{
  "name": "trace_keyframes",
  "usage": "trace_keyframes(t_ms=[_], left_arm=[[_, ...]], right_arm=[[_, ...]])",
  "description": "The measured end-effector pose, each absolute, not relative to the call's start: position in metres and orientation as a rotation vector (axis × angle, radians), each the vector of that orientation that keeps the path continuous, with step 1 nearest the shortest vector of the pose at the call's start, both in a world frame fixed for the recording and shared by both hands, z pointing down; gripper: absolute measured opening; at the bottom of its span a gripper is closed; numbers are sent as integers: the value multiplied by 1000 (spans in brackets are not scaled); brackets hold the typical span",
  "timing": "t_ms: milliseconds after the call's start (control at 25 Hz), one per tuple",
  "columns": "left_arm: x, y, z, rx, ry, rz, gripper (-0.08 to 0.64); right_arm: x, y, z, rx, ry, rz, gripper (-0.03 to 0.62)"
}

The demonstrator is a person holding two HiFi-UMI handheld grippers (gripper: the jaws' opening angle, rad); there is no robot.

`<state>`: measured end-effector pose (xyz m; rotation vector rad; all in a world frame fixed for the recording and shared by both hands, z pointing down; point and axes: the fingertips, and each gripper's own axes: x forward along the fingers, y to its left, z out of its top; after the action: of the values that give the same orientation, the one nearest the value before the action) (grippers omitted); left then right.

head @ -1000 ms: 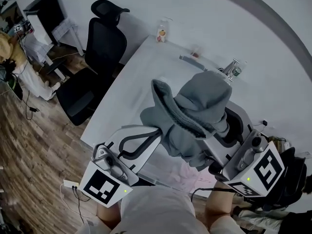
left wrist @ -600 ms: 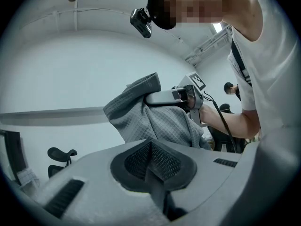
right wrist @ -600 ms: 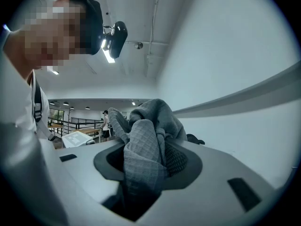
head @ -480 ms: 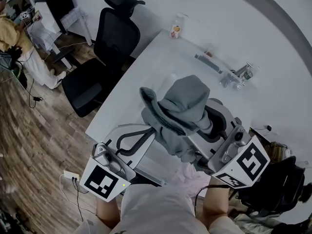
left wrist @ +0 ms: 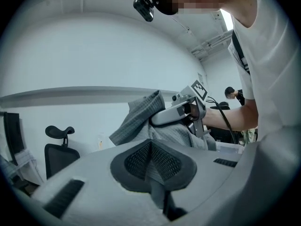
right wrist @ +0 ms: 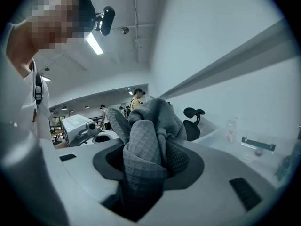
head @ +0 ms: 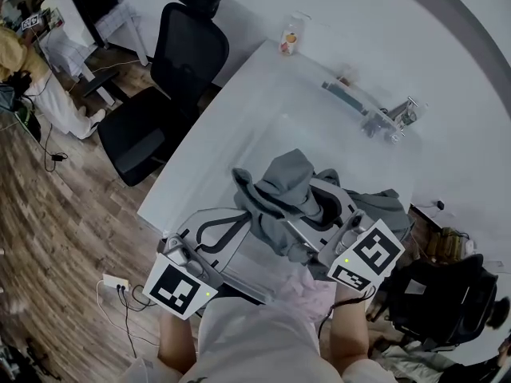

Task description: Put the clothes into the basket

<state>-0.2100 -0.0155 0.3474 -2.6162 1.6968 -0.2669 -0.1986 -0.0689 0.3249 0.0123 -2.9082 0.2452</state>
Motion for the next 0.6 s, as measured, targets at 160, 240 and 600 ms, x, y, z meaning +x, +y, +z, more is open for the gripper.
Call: trace_keyframes(t_ms=[160,240,600], left_arm=[[-214,-13,362,-2649,1728,-259,5],[-215,-14,367,-2658,1738,-274,5],[-214,-13,378,-2679,1754,-294,5]], right_arm=[[-201,-65,363,8,-2832,265,176],[-202,-65,380,-2,-2796,278,179],[-197,-57,468,-37,-2584,337,186]])
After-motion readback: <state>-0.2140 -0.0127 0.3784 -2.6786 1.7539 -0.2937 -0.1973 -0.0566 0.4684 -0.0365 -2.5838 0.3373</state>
